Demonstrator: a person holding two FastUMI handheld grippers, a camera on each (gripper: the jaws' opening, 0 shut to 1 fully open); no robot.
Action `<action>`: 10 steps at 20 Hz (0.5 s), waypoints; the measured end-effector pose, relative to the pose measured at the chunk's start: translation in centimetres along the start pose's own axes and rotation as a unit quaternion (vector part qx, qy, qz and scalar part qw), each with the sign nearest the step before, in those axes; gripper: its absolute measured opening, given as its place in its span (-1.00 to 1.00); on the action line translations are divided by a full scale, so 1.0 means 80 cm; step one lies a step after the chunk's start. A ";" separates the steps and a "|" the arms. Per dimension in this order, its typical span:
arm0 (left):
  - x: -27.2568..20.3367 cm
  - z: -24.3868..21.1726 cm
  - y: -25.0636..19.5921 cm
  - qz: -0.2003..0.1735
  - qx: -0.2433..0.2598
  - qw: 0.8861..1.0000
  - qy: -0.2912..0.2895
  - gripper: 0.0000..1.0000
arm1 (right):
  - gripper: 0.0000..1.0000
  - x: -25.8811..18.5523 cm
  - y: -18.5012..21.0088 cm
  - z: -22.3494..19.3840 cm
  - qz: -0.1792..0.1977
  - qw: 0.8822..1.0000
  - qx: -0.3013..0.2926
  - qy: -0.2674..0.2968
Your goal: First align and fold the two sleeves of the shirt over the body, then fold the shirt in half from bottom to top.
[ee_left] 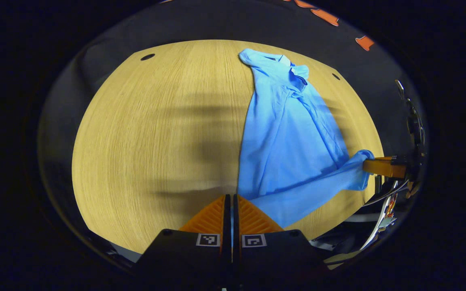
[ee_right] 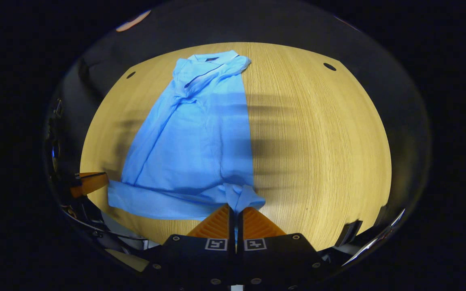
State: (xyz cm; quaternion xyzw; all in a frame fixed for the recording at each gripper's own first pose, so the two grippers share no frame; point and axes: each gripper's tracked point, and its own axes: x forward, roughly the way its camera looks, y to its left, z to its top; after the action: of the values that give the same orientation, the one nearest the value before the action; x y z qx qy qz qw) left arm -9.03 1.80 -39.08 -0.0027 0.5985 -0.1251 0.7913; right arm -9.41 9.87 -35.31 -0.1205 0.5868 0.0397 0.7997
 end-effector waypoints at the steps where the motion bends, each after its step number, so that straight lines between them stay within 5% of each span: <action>1: 0.002 0.016 0.000 0.004 0.003 1.000 -0.003 -0.89 | -0.99 0.001 -0.001 0.011 0.005 1.000 0.001 0.000; 10: 0.013 0.226 0.005 0.038 -0.011 0.997 -0.070 -0.89 | -0.99 0.009 -0.041 0.216 0.013 0.998 -0.018 -0.060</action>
State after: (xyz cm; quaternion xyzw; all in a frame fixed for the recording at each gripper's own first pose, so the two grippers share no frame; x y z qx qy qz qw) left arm 8.48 -0.68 -35.02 0.0030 0.5423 -0.0879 0.8356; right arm 7.51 10.77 -30.63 -0.1245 0.5386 0.0678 0.8306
